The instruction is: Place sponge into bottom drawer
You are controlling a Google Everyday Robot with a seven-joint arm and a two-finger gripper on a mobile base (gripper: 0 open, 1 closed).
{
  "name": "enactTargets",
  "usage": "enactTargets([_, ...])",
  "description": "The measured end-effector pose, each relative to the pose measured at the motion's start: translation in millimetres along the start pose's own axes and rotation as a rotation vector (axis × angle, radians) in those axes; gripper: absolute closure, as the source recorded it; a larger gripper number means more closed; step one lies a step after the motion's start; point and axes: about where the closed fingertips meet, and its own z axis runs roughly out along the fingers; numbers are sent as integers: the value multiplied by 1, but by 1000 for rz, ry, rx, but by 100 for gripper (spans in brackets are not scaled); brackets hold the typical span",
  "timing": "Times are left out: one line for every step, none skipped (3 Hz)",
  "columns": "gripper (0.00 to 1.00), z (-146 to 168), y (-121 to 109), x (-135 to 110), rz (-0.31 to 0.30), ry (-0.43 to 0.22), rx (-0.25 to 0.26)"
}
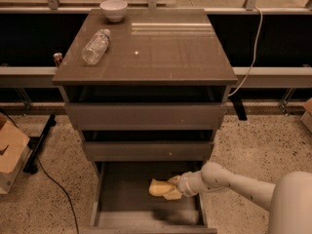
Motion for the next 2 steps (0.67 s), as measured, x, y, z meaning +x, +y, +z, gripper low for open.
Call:
enactTargets([100,30,-12,30,34,-3,-6])
enactTargets([100,57,-20,61,87,-6,-17])
